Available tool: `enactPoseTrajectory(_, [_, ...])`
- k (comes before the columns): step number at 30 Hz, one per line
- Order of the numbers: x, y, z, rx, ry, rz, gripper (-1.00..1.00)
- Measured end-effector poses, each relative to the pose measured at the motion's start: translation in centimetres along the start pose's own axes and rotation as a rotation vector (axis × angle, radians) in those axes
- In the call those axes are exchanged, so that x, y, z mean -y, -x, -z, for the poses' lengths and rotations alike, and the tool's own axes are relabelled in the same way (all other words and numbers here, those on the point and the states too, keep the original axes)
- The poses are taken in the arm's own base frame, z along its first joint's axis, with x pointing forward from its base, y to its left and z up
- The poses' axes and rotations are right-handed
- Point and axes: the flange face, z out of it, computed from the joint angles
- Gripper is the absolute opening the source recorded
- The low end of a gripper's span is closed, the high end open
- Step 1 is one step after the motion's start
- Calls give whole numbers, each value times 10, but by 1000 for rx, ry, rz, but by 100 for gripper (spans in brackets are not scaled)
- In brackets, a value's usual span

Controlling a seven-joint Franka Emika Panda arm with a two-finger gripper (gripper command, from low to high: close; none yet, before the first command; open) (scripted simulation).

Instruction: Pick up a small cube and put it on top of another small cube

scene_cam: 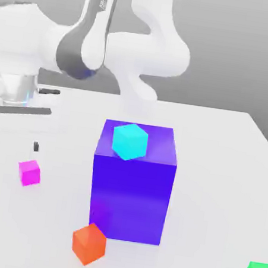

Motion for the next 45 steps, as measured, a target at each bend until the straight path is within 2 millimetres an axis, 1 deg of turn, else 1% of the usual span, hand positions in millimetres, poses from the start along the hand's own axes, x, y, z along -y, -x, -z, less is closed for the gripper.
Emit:
enactPoseTrajectory(4, [-30,57,-33,90,32,65,0])
enactPoseTrajectory(6, [-37,66,-38,105,40,80,0])
enactPoseTrajectory(13, [-45,60,-46,103,55,101,0])
enactPoseTrajectory(19, [-50,59,-58,100,62,102,0])
enactPoseTrajectory(26, [-48,64,-80,102,57,102,0])
enactPoseTrajectory(32, [-39,74,-103,110,42,96,0])
enactPoseTrajectory(33, [-37,76,-106,111,40,95,-100])
enactPoseTrajectory(40, [-37,76,-107,111,38,95,-100])
enactPoseTrajectory(45, [-45,68,-89,105,51,100,-100])
